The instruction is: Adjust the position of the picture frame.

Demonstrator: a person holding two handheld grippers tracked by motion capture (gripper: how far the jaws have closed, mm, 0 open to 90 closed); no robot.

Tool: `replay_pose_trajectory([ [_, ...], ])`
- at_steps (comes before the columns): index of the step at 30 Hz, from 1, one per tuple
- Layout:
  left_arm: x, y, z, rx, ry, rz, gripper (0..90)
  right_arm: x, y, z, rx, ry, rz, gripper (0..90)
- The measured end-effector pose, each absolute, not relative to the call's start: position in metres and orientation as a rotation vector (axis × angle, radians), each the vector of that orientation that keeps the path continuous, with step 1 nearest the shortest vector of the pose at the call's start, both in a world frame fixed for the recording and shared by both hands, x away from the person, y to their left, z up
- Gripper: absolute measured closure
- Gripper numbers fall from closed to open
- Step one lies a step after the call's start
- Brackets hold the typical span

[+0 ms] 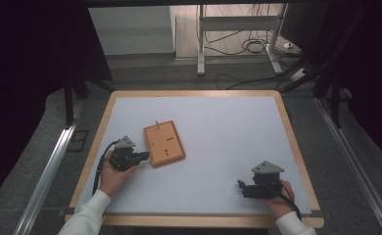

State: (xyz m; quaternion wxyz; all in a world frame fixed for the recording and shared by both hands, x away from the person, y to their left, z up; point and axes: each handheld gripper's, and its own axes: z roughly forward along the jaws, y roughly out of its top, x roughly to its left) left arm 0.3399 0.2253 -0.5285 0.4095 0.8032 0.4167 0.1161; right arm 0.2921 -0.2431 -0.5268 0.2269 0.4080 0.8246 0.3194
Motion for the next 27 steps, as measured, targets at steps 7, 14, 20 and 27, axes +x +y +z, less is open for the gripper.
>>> replay_pose_trajectory([
  [7, 0.382, 0.217, -0.516, 2.002, 1.021, 0.458, 45.3, 0.292, -0.241, -0.527, 1.125, 2.277, 0.879, 10.6],
  [14, 0.424, 0.21, -0.52, 2.005, 1.02, 0.463, 40.7, 0.293, -0.242, -0.528, 1.125, 2.275, 0.882, 10.5],
  [20, 0.45, 0.207, -0.521, 2.001, 1.002, 0.441, 45.7, 0.293, -0.242, -0.528, 1.124, 2.278, 0.88, 10.6],
  [27, 0.462, 0.203, -0.527, 2.027, 1.004, 0.409, 72.5, 0.292, -0.242, -0.528, 1.119, 2.278, 0.881, 10.5],
])
